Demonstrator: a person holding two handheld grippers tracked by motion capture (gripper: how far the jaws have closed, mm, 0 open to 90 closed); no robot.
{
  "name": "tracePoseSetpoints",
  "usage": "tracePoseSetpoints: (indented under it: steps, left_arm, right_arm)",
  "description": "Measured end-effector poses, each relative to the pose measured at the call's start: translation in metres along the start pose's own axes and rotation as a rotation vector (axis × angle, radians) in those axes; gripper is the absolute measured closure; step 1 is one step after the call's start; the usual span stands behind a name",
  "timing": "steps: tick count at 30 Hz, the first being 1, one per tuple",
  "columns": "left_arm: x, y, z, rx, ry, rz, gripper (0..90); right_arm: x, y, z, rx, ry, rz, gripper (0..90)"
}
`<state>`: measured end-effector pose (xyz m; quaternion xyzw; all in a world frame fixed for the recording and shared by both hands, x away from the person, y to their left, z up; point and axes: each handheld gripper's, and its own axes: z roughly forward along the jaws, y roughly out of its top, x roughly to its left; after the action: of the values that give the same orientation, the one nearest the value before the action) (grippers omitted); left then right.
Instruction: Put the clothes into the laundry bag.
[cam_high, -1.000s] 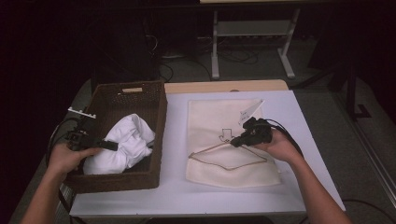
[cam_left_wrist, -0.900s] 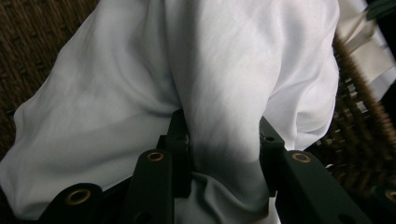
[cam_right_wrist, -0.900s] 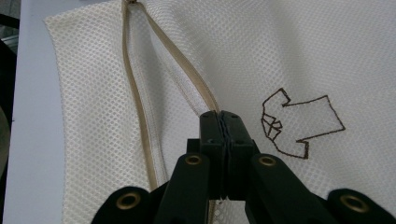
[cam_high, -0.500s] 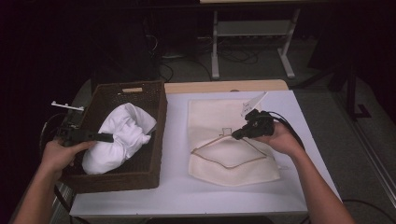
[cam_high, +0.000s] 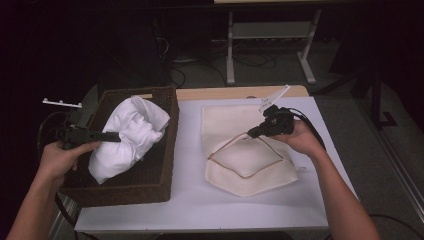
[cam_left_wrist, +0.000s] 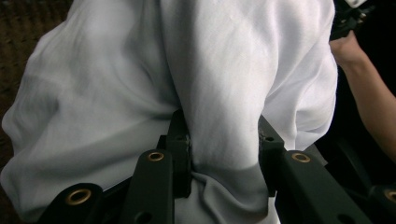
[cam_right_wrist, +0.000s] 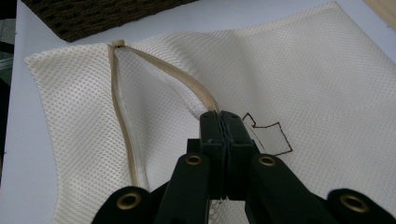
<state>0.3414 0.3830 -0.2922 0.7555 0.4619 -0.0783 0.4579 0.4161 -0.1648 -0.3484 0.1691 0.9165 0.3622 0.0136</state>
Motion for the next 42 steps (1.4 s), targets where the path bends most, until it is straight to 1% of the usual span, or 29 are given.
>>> tracePoseSetpoints:
  steps: [2, 4, 7, 8, 10, 13, 18, 22, 23, 25, 27, 29, 30, 31, 32, 33, 36, 38, 42]
  left_arm:
    - [-0.005, 0.003, 0.001, 0.007, 0.002, 0.010, 66.7]
    - [-0.012, 0.008, 0.000, 0.004, -0.005, 0.021, 66.7]
    - [-0.020, 0.013, -0.001, -0.011, -0.030, 0.037, 66.7]
    - [-0.023, 0.016, 0.000, -0.017, -0.045, 0.044, 66.7]
    - [-0.030, 0.019, 0.001, -0.015, -0.062, 0.059, 66.7]
    - [-0.041, 0.024, 0.008, -0.005, -0.081, 0.078, 66.7]
    - [-0.058, 0.032, 0.026, 0.026, -0.119, 0.118, 66.7]
    - [-0.072, 0.037, 0.041, 0.044, -0.177, 0.144, 66.7]
    - [-0.077, 0.039, 0.047, 0.051, -0.188, 0.154, 66.7]
    - [-0.085, 0.041, 0.054, 0.071, -0.195, 0.173, 66.7]
    - [-0.094, 0.043, 0.064, 0.096, -0.214, 0.190, 66.7]
    - [-0.103, 0.044, 0.074, 0.117, -0.240, 0.205, 66.7]
    - [-0.107, 0.044, 0.081, 0.130, -0.263, 0.217, 66.7]
    - [-0.109, 0.044, 0.085, 0.133, -0.278, 0.214, 66.6]
    - [-0.111, 0.044, 0.092, 0.138, -0.298, 0.214, 66.6]
    - [-0.113, 0.044, 0.097, 0.146, -0.308, 0.216, 66.7]
    - [-0.118, 0.042, 0.110, 0.184, -0.318, 0.229, 66.6]
    - [-0.122, 0.039, 0.118, 0.211, -0.335, 0.237, 66.6]
    - [-0.133, 0.034, 0.125, 0.247, -0.385, 0.266, 66.6]
  right_arm:
    - [0.000, 0.003, 0.000, -0.001, -0.002, -0.006, 88.4]
    - [-0.001, 0.005, 0.000, -0.004, 0.000, -0.008, 88.5]
    - [-0.003, 0.007, 0.001, 0.002, -0.001, -0.006, 88.4]
    - [-0.003, 0.007, 0.001, 0.003, -0.001, -0.001, 88.4]
    - [-0.006, 0.005, 0.003, 0.005, 0.003, 0.005, 88.4]
    - [-0.008, 0.003, 0.008, 0.026, -0.001, 0.018, 88.4]
    - [-0.014, -0.001, 0.013, 0.042, -0.006, 0.049, 88.4]
    - [-0.016, -0.002, 0.011, 0.033, -0.013, 0.057, 88.4]
    - [-0.016, -0.001, 0.010, 0.029, -0.015, 0.054, 88.4]
    - [-0.016, -0.001, 0.008, 0.020, -0.018, 0.053, 88.3]
    - [-0.017, -0.002, 0.006, 0.015, -0.023, 0.058, 88.3]
    - [-0.017, -0.002, 0.004, 0.011, -0.027, 0.062, 88.3]
    - [-0.018, -0.002, 0.004, 0.006, -0.026, 0.064, 88.3]
    - [-0.018, -0.002, 0.003, 0.002, -0.026, 0.070, 88.3]
    - [-0.018, -0.002, 0.002, 0.000, -0.028, 0.065, 88.3]
    - [-0.019, -0.001, 0.001, -0.011, -0.027, 0.062, 88.3]
    - [-0.017, 0.000, -0.003, -0.018, -0.031, 0.062, 88.3]
    - [-0.017, 0.001, -0.005, -0.021, -0.030, 0.060, 88.3]
    - [-0.017, 0.001, -0.007, -0.024, -0.031, 0.062, 88.3]
